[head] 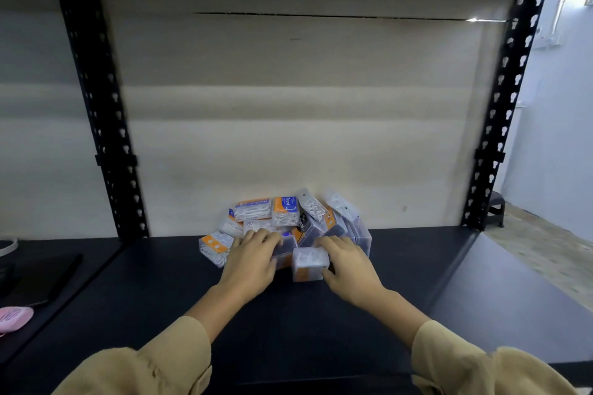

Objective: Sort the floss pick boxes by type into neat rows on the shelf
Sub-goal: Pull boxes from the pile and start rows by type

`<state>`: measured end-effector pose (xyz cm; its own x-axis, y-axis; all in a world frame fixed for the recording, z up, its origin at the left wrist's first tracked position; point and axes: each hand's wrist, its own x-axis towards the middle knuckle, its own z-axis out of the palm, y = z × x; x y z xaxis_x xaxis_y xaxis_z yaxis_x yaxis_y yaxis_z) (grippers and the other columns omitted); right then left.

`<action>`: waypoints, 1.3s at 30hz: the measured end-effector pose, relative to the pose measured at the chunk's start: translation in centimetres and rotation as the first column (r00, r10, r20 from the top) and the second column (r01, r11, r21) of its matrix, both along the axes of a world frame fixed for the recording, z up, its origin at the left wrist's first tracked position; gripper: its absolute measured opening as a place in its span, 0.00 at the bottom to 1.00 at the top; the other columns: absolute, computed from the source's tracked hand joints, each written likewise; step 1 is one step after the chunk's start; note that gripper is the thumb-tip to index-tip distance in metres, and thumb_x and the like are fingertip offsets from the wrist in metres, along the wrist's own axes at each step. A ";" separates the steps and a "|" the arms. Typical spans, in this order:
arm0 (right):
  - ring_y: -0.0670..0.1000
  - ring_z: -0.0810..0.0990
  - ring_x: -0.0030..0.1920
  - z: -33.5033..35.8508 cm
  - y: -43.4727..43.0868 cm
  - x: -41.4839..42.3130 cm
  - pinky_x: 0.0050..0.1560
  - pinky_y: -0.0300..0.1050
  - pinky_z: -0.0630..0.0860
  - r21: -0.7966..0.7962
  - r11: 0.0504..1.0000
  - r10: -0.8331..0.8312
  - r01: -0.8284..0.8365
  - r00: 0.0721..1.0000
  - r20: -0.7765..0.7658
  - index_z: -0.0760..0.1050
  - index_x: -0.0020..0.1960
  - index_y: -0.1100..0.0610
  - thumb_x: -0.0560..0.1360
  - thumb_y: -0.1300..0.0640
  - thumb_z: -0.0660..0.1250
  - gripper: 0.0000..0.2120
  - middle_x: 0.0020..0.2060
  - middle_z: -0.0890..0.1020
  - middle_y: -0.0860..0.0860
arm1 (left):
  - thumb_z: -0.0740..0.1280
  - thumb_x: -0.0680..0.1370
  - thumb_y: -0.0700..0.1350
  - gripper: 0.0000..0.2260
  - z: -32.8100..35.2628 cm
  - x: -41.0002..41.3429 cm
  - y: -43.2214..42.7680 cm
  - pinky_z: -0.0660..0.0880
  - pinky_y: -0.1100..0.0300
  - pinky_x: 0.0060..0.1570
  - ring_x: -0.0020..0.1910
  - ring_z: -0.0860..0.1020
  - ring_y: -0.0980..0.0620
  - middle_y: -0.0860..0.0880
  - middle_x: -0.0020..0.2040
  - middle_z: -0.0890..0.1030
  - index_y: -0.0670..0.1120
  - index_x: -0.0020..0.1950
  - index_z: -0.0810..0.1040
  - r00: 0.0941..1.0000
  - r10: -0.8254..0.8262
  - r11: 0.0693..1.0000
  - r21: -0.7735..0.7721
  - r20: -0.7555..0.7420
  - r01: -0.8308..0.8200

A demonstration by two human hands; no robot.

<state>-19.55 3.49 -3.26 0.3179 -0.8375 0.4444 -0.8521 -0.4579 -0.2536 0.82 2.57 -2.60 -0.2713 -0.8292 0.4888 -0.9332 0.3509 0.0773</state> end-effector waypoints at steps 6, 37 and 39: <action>0.51 0.74 0.49 -1.9 2.0 -1.7 0.42 0.45 0.73 0.055 0.998 0.002 -0.006 0.997 0.073 0.69 0.58 0.51 0.71 0.62 0.62 0.17 0.52 0.73 0.46 | 0.74 0.66 0.44 0.23 -3.0 1.5 2.5 0.76 0.56 0.46 0.49 0.78 0.51 0.53 0.51 0.77 0.54 0.57 0.71 0.992 -0.125 0.989 -0.072 0.010 0.126; 0.47 0.70 0.62 -2.3 2.5 -1.2 0.55 0.44 0.71 0.320 0.941 -0.135 0.108 0.989 0.064 0.63 0.69 0.49 0.74 0.42 0.62 0.26 0.62 0.71 0.47 | 0.51 0.81 0.53 0.18 -0.2 0.4 1.3 0.68 0.53 0.65 0.69 0.62 0.52 0.52 0.70 0.66 0.57 0.72 0.65 0.981 -0.108 0.902 0.432 0.160 0.029; 0.47 0.70 0.62 -2.2 2.6 -1.6 0.54 0.43 0.70 0.328 0.940 -0.122 0.096 0.991 0.059 0.64 0.69 0.49 0.75 0.43 0.62 0.25 0.62 0.71 0.47 | 0.50 0.81 0.51 0.18 0.1 0.9 1.8 0.70 0.53 0.61 0.66 0.64 0.52 0.52 0.66 0.67 0.59 0.71 0.66 0.975 -0.098 0.904 0.427 0.197 0.004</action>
<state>-21.11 6.09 -5.46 0.1920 -0.9677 0.1634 -0.8639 -0.2457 -0.4396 1.75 4.39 -2.45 -0.3758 -0.9264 0.0236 -0.9258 0.3764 0.0342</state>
